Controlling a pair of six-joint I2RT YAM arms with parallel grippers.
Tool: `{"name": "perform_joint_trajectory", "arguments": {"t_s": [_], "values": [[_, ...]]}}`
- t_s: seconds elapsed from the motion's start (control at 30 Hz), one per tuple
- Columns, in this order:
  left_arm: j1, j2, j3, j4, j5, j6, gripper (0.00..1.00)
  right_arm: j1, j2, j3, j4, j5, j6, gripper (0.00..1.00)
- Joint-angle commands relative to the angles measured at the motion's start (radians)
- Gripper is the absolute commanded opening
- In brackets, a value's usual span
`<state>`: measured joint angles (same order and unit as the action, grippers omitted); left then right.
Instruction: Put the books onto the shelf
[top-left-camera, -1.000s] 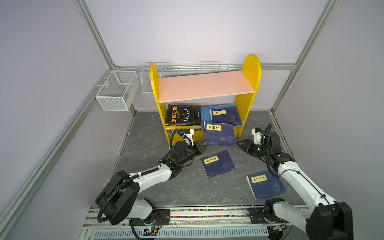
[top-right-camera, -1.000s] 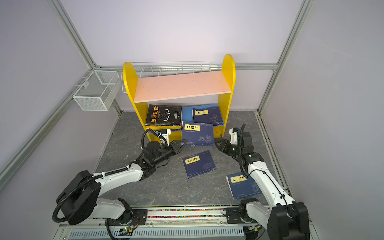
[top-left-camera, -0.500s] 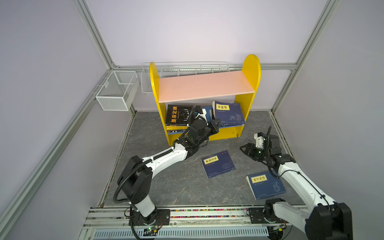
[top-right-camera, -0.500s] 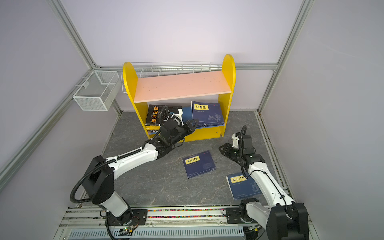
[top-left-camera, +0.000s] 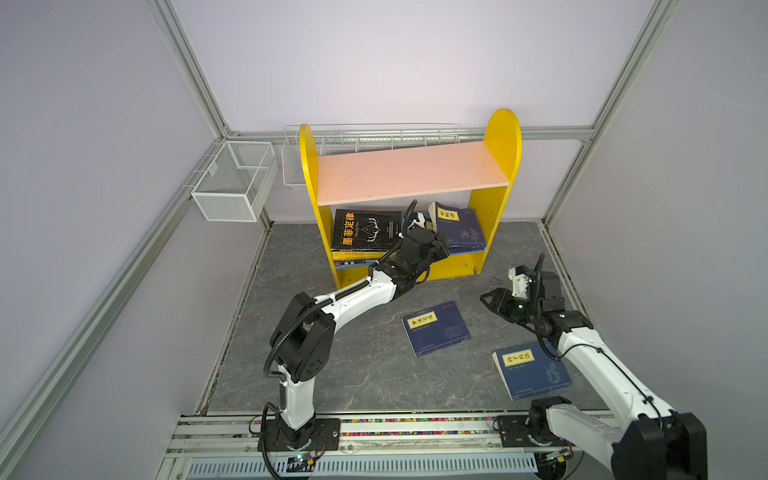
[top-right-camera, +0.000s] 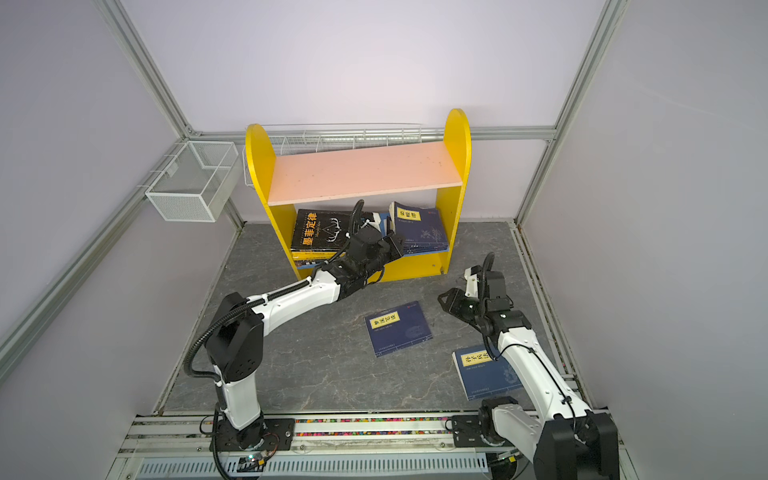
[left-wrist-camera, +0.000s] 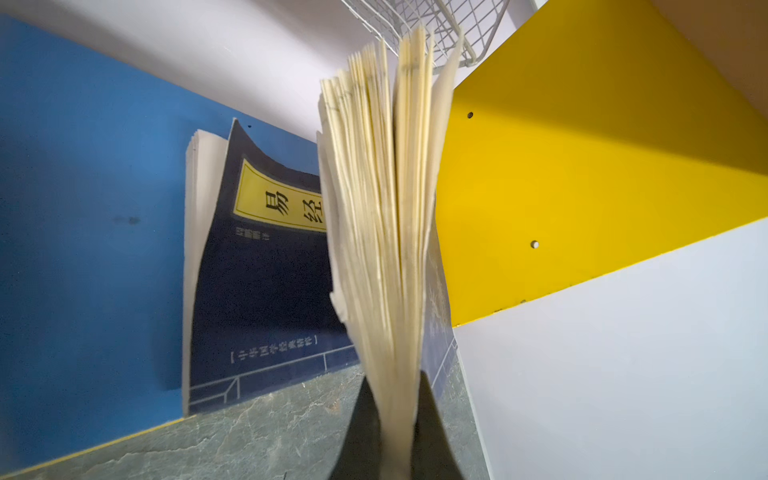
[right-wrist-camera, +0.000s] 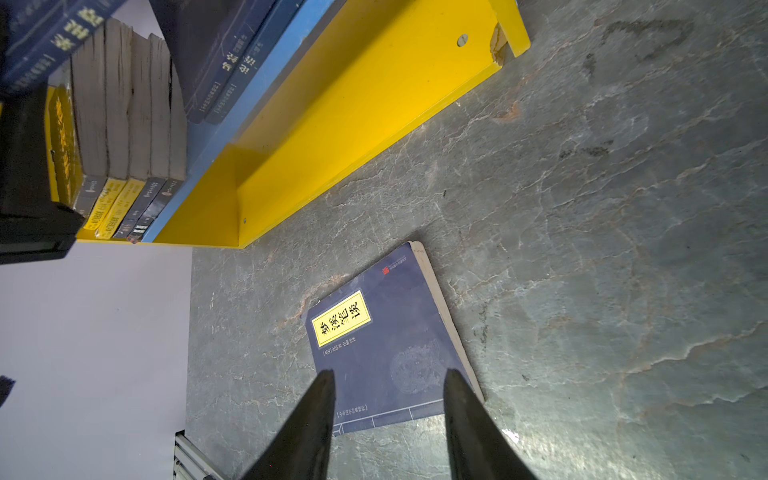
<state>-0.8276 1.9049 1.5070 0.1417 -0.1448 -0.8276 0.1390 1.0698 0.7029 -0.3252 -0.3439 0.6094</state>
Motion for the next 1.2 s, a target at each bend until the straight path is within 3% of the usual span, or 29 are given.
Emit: {"name": "perform_joint_trajectory", "arguments": {"t_s": [0.0, 0.57, 0.63, 0.73, 0.87, 1.0, 1.17], "values": [[0.003, 0.025, 0.039, 0.002, -0.041, 0.025, 0.0, -0.001, -0.018, -0.023, 0.002, -0.002, -0.019, 0.46], [0.026, 0.099, 0.101, -0.063, -0.058, 0.021, 0.02, -0.001, -0.005, -0.016, 0.002, -0.014, -0.02, 0.46], [0.025, 0.102, 0.113, -0.085, -0.059, 0.027, 0.16, 0.0, -0.004, -0.014, 0.002, -0.016, -0.019, 0.46], [0.026, 0.104, 0.131, -0.11, -0.052, 0.034, 0.56, -0.001, -0.004, -0.013, 0.003, -0.017, -0.018, 0.46], [0.026, 0.105, 0.167, -0.157, -0.061, 0.046, 0.84, -0.001, -0.002, -0.014, 0.004, -0.02, -0.015, 0.46], [0.026, 0.097, 0.179, -0.184, -0.087, 0.049, 0.99, -0.001, -0.007, -0.015, 0.003, -0.022, -0.014, 0.46], [0.025, 0.087, 0.183, -0.201, -0.099, 0.045, 1.0, -0.002, -0.007, -0.013, -0.002, -0.019, -0.014, 0.46]]}}
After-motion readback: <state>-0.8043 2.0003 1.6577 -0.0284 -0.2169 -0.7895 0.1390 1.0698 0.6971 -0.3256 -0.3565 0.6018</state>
